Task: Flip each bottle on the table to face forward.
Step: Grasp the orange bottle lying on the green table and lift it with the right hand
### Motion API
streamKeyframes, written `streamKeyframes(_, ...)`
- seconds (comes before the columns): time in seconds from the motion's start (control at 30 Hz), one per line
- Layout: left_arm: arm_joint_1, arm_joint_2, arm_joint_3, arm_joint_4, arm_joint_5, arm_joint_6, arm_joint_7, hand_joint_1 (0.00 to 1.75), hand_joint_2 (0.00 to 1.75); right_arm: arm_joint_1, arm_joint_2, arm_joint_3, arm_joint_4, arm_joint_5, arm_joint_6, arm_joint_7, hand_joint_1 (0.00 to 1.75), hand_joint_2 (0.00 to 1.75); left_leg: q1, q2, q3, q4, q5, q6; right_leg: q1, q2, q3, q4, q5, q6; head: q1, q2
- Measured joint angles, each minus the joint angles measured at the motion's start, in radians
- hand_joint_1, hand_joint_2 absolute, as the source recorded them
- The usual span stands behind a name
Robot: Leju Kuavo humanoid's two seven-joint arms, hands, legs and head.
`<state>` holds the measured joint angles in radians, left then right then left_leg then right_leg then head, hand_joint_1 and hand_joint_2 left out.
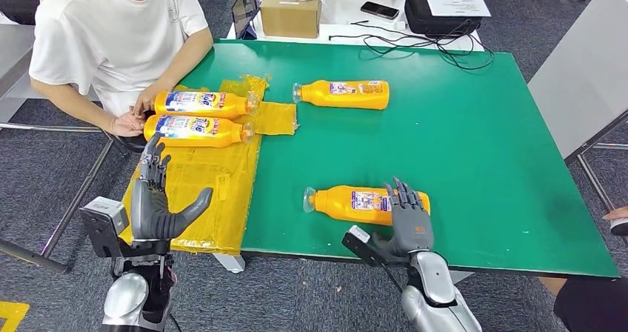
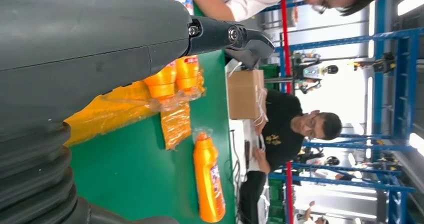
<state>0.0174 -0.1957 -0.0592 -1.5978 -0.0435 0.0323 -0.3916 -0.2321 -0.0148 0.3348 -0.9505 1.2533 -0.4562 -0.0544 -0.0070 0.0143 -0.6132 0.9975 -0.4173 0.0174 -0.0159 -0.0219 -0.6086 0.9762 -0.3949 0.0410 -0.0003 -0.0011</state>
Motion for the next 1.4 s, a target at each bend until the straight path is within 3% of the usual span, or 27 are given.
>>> streamKeyframes(0.13,-0.022,0.001,0.0,0.038,0.006,-0.007,0.028,0.0,1.75,-0.076,0.02,-0.01,0.1,-0.011,0.031,0.009,0.0,1.75,0.0,0.0,0.001,0.0,0.0,0.0,0.0,0.0,0.001,0.0,0.0,0.0,0.0,0.0)
streamKeyframes(0.43,-0.039,0.001,0.002,0.079,0.031,-0.019,0.049,0.0,1.75,-0.186,0.05,-0.008,0.24,0.095,0.02,0.117,0.0,1.75,0.0,0.0,0.002,0.0,0.0,0.0,0.0,0.0,0.001,0.0,0.001,0.0,0.0,0.0)
streamKeyframes(0.67,-0.04,0.002,0.003,0.08,0.044,-0.041,0.077,0.0,1.75,-0.259,0.063,0.0,0.303,0.107,0.17,0.158,0.0,1.75,0.0,0.001,0.003,0.0,0.0,0.0,0.0,0.0,0.002,0.0,0.001,0.0,0.0,0.0)
streamKeyframes(0.7,-0.04,0.003,0.004,0.08,0.047,-0.045,0.083,0.0,1.75,-0.276,0.064,0.003,0.317,0.106,0.205,0.163,0.05,1.75,0.0,0.002,0.004,0.0,0.0,0.0,0.0,0.001,0.003,0.0,0.001,0.0,0.0,0.0)
streamKeyframes(0.83,-0.045,0.005,0.005,0.085,0.056,-0.059,0.099,0.0,1.75,-0.335,0.065,0.021,0.377,0.095,0.304,0.164,1.72,1.75,0.0,0.004,0.01,0.0,0.0,0.0,0.0,0.002,0.008,0.0,0.0,0.0,0.0,0.0)
streamKeyframes(1.17,-0.077,0.017,0.005,0.125,0.087,-0.104,0.133,0.0,1.75,-0.438,0.031,0.077,0.488,0.068,0.474,0.145,1.75,1.75,0.0,0.001,0.015,0.0,0.002,0.002,-0.001,0.0,0.014,-0.001,0.001,0.001,0.0,0.0)
streamKeyframes(1.4,-0.096,0.023,0.004,0.144,0.093,-0.105,0.131,0.0,1.75,-0.465,0.002,0.094,0.518,0.046,0.496,0.132,1.75,1.75,0.0,0.0,0.015,0.0,0.002,0.002,-0.001,0.0,0.015,-0.002,0.001,0.001,0.0,0.0)
